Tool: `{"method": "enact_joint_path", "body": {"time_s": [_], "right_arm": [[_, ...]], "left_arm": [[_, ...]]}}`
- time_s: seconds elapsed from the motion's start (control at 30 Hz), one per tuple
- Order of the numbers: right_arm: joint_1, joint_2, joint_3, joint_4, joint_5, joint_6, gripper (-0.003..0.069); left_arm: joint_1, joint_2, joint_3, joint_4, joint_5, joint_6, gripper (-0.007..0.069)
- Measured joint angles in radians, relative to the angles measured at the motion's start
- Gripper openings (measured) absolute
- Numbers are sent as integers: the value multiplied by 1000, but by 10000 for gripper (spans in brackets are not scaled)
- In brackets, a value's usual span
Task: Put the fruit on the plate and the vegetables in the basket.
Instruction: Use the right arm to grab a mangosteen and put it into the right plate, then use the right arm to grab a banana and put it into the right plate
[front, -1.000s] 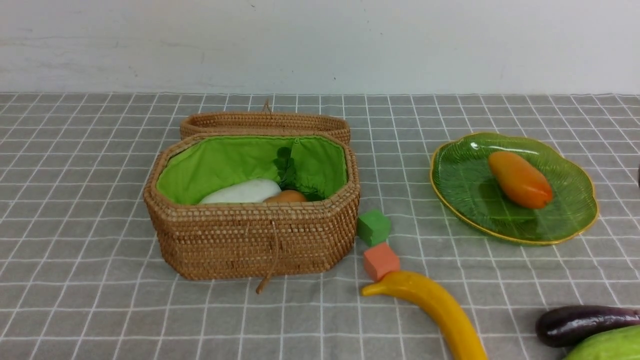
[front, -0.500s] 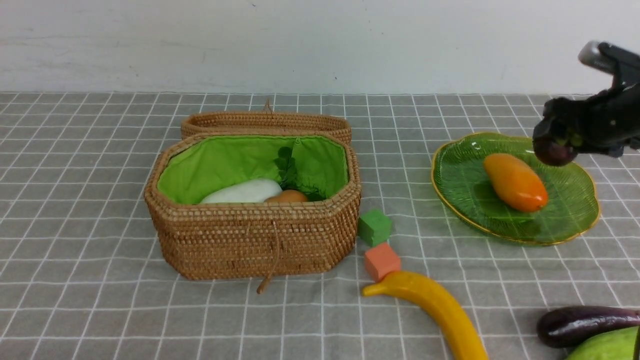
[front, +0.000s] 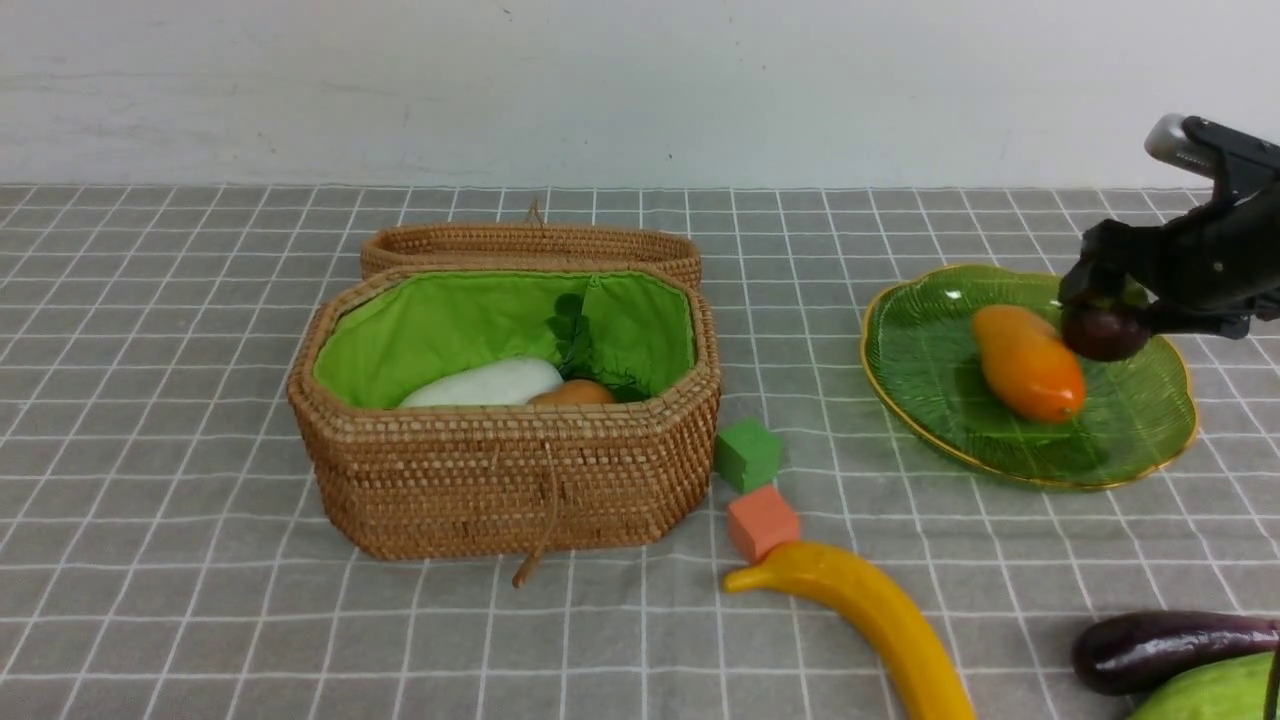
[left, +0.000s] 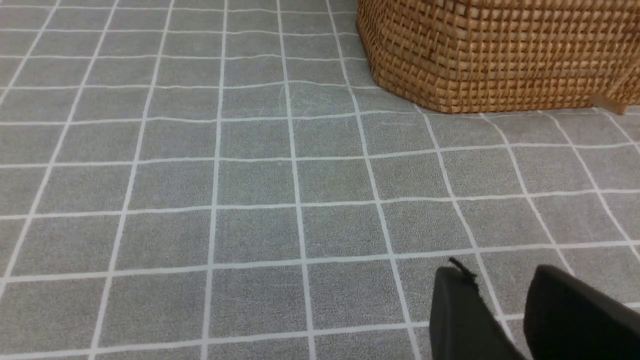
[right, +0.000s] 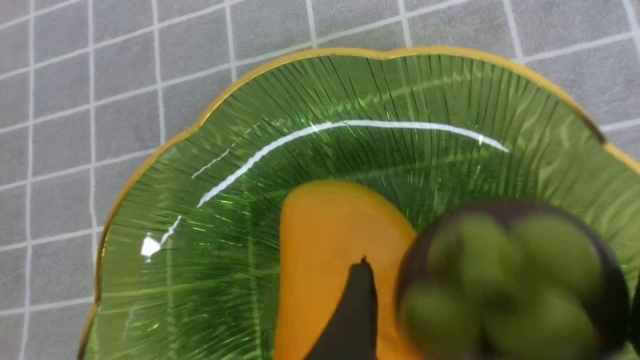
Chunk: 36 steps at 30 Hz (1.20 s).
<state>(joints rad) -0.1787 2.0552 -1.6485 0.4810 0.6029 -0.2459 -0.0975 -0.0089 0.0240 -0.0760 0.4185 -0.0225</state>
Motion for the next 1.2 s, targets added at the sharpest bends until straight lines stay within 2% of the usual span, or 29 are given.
{"method": "enact_joint_path", "body": {"time_s": [0.17, 0.33, 0.5, 0.63, 0.67, 0.77, 0.87, 1.1, 1.2], "right_arm": [[-9, -91, 0, -42, 40, 29, 650], [10, -210, 0, -68, 146, 27, 638], [106, -295, 46, -69, 205, -9, 626], [298, -330, 208, -79, 219, -37, 605], [298, -330, 216, -80, 221, -39, 605], [439, -330, 348, -123, 227, -59, 589], [510, -330, 437, -134, 192, -63, 584], [565, -297, 561, -169, 35, -67, 561], [565, -246, 574, -178, 24, -67, 465]], "left_arm": [[0, 0, 1, 0, 0, 0, 202], [0, 0, 1, 0, -4, 0, 207], [0, 0, 1, 0, -4, 0, 211], [0, 0, 1, 0, -4, 0, 218], [0, 0, 1, 0, -4, 0, 218], [0, 0, 1, 0, -4, 0, 219], [0, 0, 1, 0, -4, 0, 223], [0, 0, 1, 0, -5, 0, 228], [0, 0, 1, 0, -5, 0, 235]]}}
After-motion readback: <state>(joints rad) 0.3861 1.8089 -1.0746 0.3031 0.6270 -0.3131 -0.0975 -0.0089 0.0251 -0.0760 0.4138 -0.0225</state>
